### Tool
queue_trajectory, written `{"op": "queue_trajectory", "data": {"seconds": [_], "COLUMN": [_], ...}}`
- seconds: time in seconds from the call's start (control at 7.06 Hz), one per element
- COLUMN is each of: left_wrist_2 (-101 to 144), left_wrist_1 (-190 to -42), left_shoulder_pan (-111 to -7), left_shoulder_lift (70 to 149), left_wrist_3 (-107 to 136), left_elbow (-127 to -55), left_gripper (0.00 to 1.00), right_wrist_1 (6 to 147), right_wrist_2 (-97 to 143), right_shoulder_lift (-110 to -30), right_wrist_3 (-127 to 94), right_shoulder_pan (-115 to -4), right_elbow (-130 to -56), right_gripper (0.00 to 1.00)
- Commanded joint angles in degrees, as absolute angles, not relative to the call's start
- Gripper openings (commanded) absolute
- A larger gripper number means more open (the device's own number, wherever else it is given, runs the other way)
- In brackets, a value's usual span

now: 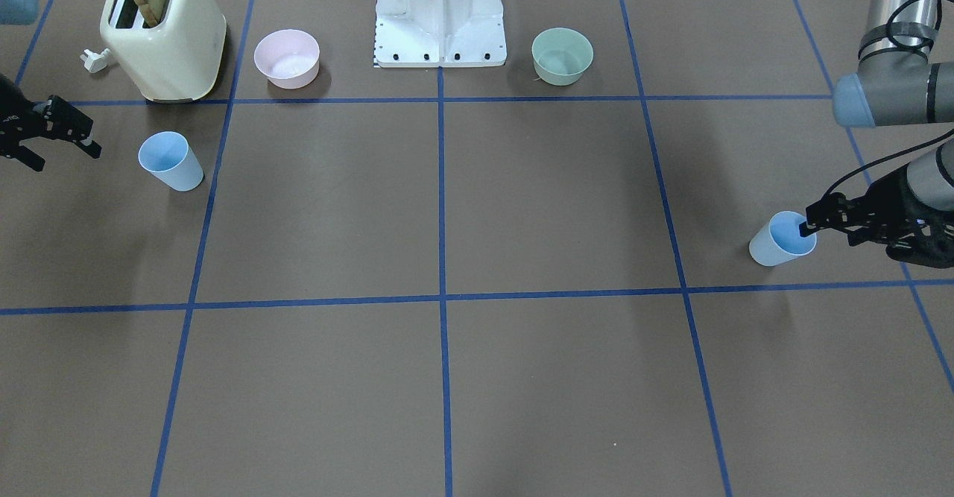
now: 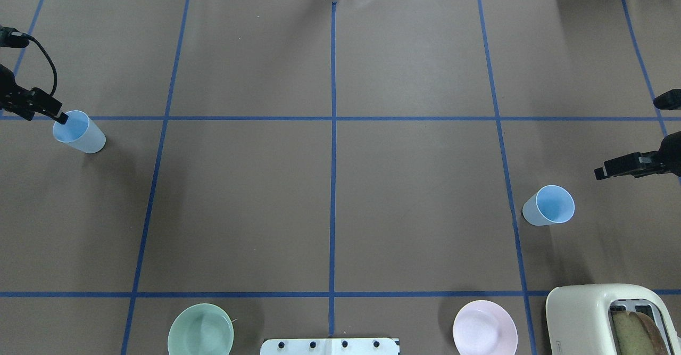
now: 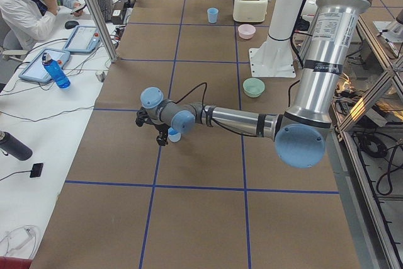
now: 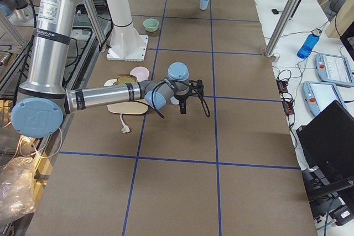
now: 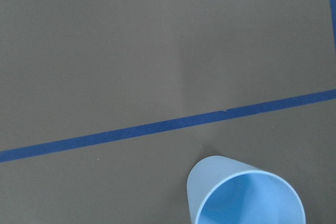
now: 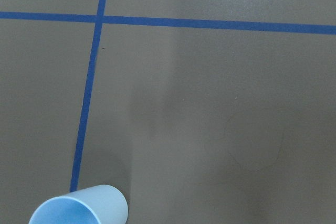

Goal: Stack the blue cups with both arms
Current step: 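Lower the left gripper onto a blue cup while the right descends to the other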

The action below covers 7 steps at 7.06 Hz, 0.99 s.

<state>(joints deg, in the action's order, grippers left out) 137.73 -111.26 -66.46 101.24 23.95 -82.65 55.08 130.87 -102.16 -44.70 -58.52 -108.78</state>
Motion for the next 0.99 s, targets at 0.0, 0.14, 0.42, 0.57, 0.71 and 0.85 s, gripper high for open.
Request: {"op": "queue_trajectory", "data": {"seconds": [0.0, 0.14, 0.42, 0.57, 0.71, 0.85], "left_wrist_2": [137.72, 137.72, 137.81, 137.81, 137.99, 138.08], "left_wrist_1": [-113.82, -113.82, -113.82, -113.82, -113.82, -113.82], "left_shoulder_pan": [-64.78, -64.51, -64.51, -64.51, -64.51, -64.51], "left_shoulder_lift": [101.78, 101.78, 101.69, 101.60, 101.60, 101.69], "left_wrist_3": [25.84, 26.01, 26.10, 26.10, 26.19, 26.37], "left_elbow": [-81.03, -81.04, -81.21, -81.38, -81.47, -81.91], "left_gripper": [0.82, 0.77, 0.45, 0.14, 0.00, 0.00], "right_wrist_1": [55.02, 55.02, 55.02, 55.02, 55.02, 55.02], "right_wrist_2": [129.99, 129.21, 127.62, 127.01, 126.31, 126.21], "right_shoulder_lift": [-102.13, -102.13, -102.04, -102.04, -102.04, -101.26], "right_wrist_3": [-45.88, -45.88, -48.93, -49.56, -49.57, -49.83], "right_shoulder_pan": [-57.13, -55.91, -53.45, -52.22, -51.60, -51.33], "right_elbow": [-109.34, -109.34, -110.12, -110.56, -110.48, -110.48], "right_gripper": [1.00, 1.00, 1.00, 1.00, 1.00, 1.00]}}
